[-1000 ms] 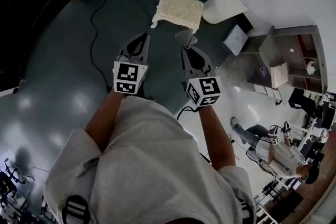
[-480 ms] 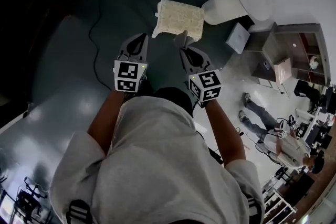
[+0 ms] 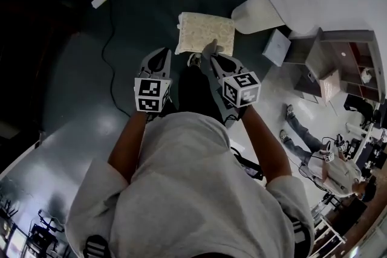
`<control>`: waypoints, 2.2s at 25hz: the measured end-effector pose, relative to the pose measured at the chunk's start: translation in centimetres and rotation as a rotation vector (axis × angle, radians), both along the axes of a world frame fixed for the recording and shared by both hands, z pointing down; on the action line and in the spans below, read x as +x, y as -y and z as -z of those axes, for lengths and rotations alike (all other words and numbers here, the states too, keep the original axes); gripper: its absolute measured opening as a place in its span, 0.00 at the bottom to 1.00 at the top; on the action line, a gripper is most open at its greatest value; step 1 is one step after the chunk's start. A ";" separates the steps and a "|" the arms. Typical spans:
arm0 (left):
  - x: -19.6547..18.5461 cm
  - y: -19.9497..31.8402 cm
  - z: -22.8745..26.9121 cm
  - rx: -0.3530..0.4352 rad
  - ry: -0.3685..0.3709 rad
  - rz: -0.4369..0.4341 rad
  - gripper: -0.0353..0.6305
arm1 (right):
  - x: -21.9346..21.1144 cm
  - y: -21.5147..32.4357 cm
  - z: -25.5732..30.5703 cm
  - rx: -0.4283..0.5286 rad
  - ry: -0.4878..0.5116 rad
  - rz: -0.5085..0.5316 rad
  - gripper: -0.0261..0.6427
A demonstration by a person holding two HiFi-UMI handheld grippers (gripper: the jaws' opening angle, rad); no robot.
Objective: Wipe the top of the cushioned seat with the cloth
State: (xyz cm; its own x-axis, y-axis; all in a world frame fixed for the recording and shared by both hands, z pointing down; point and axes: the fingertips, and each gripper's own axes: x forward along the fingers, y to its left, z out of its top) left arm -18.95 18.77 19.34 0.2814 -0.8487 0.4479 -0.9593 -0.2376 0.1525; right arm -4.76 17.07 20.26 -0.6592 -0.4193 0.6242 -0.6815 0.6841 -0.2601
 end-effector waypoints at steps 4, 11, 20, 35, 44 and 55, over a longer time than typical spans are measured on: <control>0.2 5.1 -1.0 -0.026 0.016 0.055 0.08 | -0.3 5.2 -1.7 0.043 -0.068 0.112 0.08; 0.8 13.9 -5.2 -0.137 0.063 0.140 0.08 | -0.7 12.7 -7.7 0.039 -0.151 0.374 0.08; 0.2 18.2 -15.6 -0.310 0.007 0.180 0.08 | -0.9 18.1 -19.2 0.056 -0.292 0.460 0.08; -4.8 16.9 -36.3 -0.447 -0.084 0.170 0.08 | -9.2 24.8 -38.6 0.472 -0.780 0.846 0.08; -7.7 19.4 -39.9 -0.452 -0.092 0.160 0.08 | -9.9 22.9 -48.5 0.346 -0.904 1.113 0.08; -6.8 21.3 -41.5 -0.487 -0.119 0.024 0.08 | -10.0 23.3 -49.5 0.286 -0.858 0.932 0.08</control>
State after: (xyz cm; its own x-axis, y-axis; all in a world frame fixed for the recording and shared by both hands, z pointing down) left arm -25.77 -2.55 60.86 0.3372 -0.5562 0.7596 -0.9330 -0.0896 0.3486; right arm -14.73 -6.24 69.80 -0.2099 -0.2098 0.9549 0.2033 0.9460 0.2525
